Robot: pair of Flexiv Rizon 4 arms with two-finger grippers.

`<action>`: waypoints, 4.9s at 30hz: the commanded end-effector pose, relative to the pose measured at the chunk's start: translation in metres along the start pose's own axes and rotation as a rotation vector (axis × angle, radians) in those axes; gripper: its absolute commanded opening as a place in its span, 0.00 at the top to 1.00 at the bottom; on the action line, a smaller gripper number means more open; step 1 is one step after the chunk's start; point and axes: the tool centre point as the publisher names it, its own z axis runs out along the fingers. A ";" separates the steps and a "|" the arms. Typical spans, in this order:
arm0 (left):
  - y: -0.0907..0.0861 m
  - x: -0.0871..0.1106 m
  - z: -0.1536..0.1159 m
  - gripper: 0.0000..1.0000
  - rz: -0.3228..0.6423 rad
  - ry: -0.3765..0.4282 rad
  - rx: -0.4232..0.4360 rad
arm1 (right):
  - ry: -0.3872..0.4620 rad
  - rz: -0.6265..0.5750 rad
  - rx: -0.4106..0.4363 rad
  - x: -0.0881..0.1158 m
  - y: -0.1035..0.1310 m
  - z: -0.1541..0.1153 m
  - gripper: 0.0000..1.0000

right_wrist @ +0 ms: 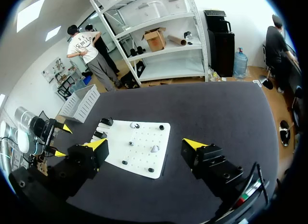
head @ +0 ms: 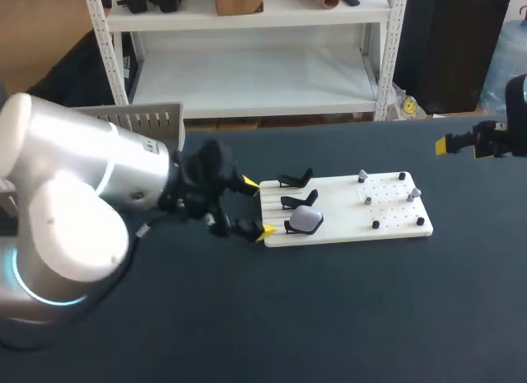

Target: Pick up each earbud case from the left stands, insert the matching earbuds, close the lid, and place the case in the box.

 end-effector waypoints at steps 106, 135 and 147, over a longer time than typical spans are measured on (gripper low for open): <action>0.013 0.012 0.099 0.52 -0.039 -0.145 0.283 | 0.002 0.000 -0.001 0.000 0.000 0.000 0.00; 0.009 0.013 0.097 0.97 -0.034 -0.166 0.301 | 0.002 0.000 -0.001 0.000 0.000 0.000 0.00; 0.010 -0.007 0.073 1.00 0.007 -0.205 0.258 | 0.002 0.000 -0.001 0.000 0.000 0.000 0.00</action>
